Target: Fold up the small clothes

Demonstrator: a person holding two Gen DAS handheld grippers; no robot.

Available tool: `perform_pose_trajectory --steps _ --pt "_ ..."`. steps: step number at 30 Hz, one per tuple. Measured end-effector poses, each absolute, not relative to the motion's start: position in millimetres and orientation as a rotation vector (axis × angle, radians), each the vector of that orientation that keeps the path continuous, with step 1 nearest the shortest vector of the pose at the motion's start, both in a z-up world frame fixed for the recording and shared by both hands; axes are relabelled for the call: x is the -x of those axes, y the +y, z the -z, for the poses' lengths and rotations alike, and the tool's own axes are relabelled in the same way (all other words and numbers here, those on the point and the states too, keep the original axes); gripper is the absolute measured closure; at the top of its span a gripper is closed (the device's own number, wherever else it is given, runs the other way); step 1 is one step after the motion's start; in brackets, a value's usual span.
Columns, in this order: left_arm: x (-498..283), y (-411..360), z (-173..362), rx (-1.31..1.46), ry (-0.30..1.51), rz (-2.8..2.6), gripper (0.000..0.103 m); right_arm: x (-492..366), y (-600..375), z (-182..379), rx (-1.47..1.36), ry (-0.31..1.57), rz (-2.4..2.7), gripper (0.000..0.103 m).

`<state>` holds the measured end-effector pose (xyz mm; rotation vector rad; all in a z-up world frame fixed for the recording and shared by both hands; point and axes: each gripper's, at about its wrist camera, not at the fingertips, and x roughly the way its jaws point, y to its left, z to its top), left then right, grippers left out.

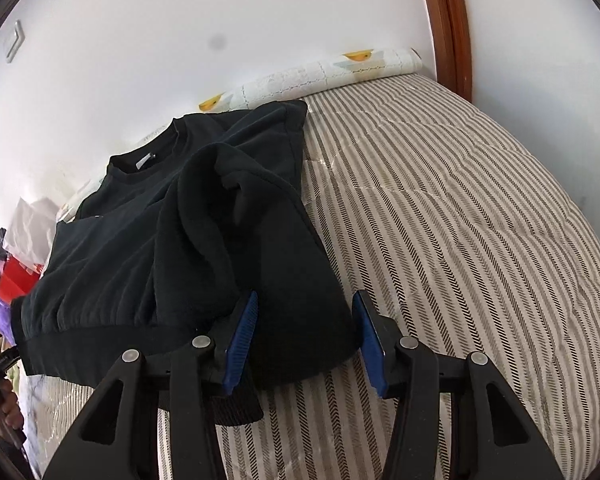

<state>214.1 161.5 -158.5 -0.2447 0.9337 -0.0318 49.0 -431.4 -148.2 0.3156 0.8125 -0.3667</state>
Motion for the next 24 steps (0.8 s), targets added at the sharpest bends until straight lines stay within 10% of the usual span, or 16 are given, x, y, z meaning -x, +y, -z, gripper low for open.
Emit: perform_pose_trajectory --steps 5,24 --pt "-210.0 152.3 156.0 0.221 0.920 0.020 0.086 -50.2 -412.8 142.7 -0.208 0.795 0.357 0.087" --pt "-119.6 139.8 135.2 0.171 0.892 0.030 0.089 27.7 -364.7 117.2 -0.206 0.770 0.350 0.089"
